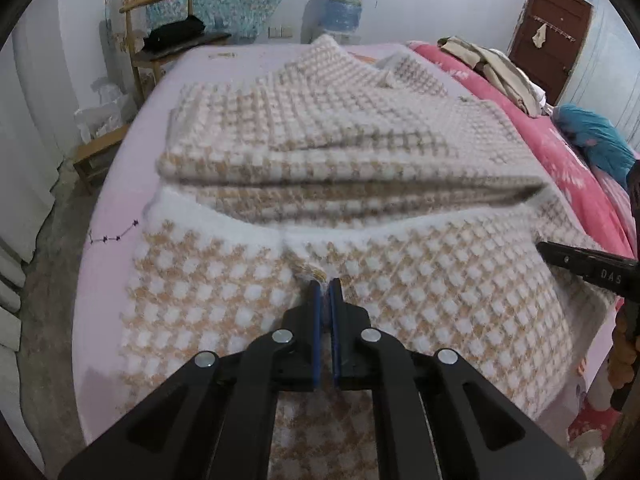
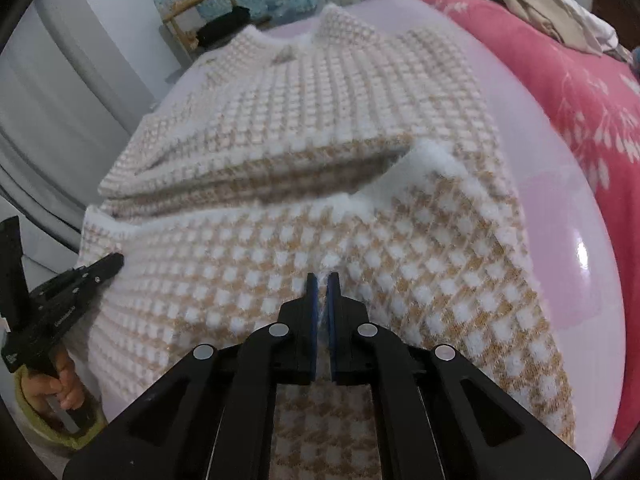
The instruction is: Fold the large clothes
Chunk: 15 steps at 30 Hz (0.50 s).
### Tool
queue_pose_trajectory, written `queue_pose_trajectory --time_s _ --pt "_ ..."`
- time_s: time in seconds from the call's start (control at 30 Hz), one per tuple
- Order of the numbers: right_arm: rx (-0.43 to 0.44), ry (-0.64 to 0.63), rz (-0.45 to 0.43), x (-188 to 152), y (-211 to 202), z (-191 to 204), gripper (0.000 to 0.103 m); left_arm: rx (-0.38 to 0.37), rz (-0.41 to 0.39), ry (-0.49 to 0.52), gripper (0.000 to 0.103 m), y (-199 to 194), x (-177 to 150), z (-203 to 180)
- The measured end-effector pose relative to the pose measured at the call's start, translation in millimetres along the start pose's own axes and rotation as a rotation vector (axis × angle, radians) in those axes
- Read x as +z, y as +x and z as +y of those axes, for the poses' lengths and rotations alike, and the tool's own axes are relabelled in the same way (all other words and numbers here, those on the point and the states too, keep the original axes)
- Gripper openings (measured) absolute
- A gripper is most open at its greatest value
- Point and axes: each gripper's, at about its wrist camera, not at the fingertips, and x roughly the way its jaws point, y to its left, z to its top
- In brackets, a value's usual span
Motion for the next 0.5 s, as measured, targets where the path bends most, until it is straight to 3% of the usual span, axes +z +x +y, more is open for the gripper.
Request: queue_pose_trajectory --time_s 0.07,0.13,0.17,0.23,0.3,0.4,0.5 --pt "0.014 0.006 -0.014 0.8 -10.2 -3.8 0.014 -0.022 -0.004 -0.011 0.009 -7.2 0.0 4.9" --pt "0.0 -0.001 -0.069 2.9 -29.7 -10.4 0.034 -0.035 -0.02 -0.028 0.013 -16.0 0.2 10.9" --pt "-0.019 -0.007 -0.097 6.2 -35.8 -13.3 0.036 -0.026 -0.049 -0.032 0.014 -25.3 0.8 15.9" --pt "-0.073 -0.017 -0.14 9.7 -46.8 -19.6 0.038 0.003 -0.107 -0.036 0.017 -40.6 2.4 25.9" --pt "-0.134 -0.011 -0.146 14.8 -46.8 -31.7 0.039 0.048 -0.14 -0.043 0.029 -47.5 3.9 34.9" --pt "-0.158 0.007 -0.124 22.4 -30.5 -39.2 0.039 0.166 -0.113 -0.045 0.043 -39.8 9.4 46.6" --pt "-0.191 -0.017 -0.1 23.4 -16.2 -39.8 0.04 0.2 -0.073 -0.045 0.045 -26.4 13.2 54.0"
